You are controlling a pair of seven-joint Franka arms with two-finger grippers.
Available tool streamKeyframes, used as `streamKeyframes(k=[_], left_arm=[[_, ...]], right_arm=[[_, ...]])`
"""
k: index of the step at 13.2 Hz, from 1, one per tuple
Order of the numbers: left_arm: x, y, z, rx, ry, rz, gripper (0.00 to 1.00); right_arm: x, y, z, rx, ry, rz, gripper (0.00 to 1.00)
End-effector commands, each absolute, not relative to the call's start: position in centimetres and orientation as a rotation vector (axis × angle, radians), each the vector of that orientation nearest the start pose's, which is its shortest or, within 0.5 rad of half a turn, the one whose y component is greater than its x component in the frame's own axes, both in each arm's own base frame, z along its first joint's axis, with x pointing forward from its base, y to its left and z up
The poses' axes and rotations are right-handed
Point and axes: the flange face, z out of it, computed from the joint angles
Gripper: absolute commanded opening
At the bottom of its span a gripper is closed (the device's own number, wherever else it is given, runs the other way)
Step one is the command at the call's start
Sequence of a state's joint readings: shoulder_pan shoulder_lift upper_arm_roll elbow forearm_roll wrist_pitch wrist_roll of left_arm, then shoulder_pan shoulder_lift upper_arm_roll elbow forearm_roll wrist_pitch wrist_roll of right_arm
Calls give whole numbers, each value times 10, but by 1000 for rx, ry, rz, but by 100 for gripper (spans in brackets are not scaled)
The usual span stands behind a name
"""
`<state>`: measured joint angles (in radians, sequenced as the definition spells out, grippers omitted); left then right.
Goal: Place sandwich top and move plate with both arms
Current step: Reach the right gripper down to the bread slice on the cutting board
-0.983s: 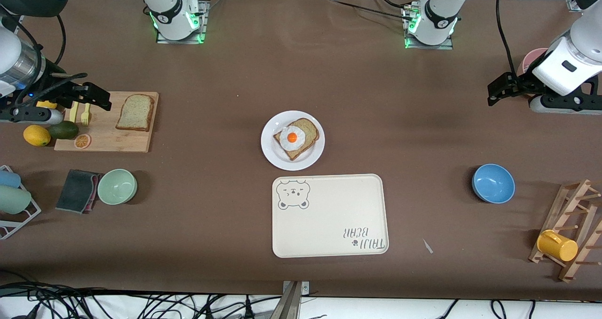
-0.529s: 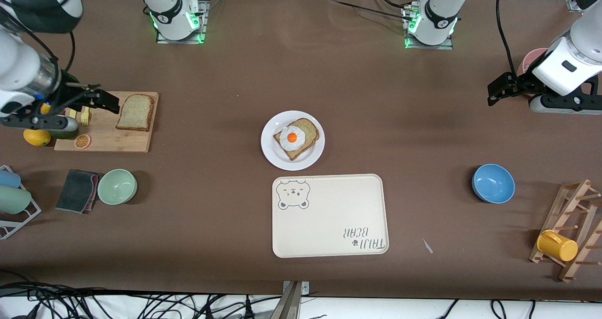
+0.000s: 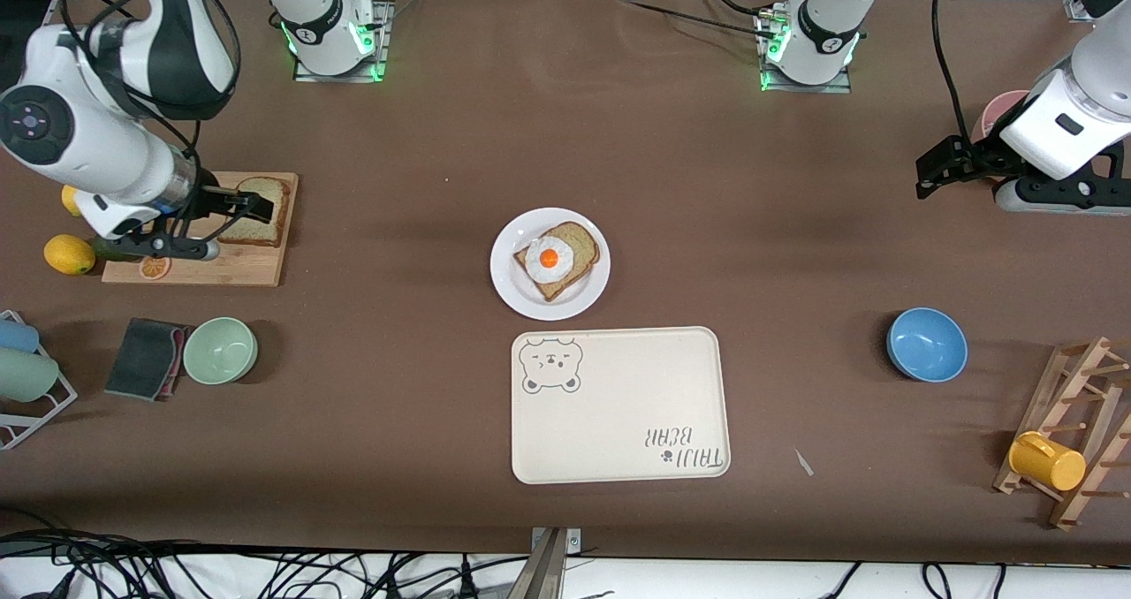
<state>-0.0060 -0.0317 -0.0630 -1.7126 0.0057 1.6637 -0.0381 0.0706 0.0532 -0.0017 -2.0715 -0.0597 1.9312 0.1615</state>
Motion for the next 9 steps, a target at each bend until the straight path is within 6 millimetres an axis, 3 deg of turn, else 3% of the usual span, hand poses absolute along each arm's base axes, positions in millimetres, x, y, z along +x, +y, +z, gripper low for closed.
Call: streamKeyframes(k=[1,6,9], left_arm=[[549,-39,589,-3157,41,35,100],[548,-39,589,-3157,44,35,100],[549,-39,588,-3157,41,38,100]], right_arm=[[501,18,349,-3225,57,294,96],[493,-1,315,-3247,89,372,96],[486,-1,258,-3244,194,518,88]])
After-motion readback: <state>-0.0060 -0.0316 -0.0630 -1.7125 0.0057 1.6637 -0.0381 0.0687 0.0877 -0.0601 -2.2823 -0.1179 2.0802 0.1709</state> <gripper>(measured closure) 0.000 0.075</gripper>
